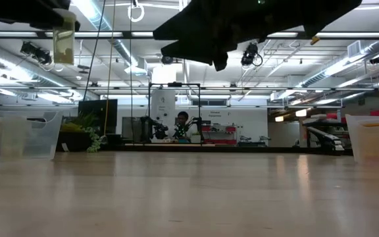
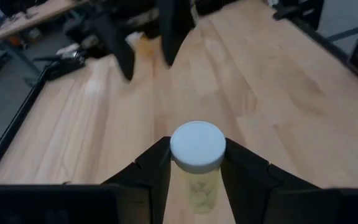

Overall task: Pick and place medicine bottles into bin by pill shape (circle, oval)
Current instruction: Put the small light yellow pill bottle into the left transparent bin

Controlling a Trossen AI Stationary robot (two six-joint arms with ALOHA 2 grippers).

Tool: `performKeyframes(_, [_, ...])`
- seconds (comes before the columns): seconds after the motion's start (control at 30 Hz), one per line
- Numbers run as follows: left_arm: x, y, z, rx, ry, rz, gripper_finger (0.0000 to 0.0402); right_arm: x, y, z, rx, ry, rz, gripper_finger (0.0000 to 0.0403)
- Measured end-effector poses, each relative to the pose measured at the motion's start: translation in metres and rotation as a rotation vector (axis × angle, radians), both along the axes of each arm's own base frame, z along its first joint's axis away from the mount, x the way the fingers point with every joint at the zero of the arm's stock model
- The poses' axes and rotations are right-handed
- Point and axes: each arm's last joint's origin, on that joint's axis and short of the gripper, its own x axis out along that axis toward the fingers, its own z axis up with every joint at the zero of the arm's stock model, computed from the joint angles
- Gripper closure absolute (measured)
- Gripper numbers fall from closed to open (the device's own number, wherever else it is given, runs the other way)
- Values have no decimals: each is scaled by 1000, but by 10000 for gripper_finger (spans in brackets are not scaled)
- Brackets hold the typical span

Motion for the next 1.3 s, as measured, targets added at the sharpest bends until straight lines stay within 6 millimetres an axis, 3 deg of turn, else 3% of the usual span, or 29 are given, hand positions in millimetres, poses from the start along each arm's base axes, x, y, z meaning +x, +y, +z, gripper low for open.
performKeyframes(0.27, [12,8,7,-34,-43,-44,263,9,-3,-4,-25,-8,-10,189])
performKeyframes(0.83, [22,16,16,-58,-123,-63,260,78,9,4,-215,87,67,189])
performKeyframes(1.07, [22,16,16,-48,-124,-67,268,84,9,3,-240,82,99,191])
performKeyframes(1.3, [22,16,17,-44,-126,-68,258,84,10,9,-263,66,116,224])
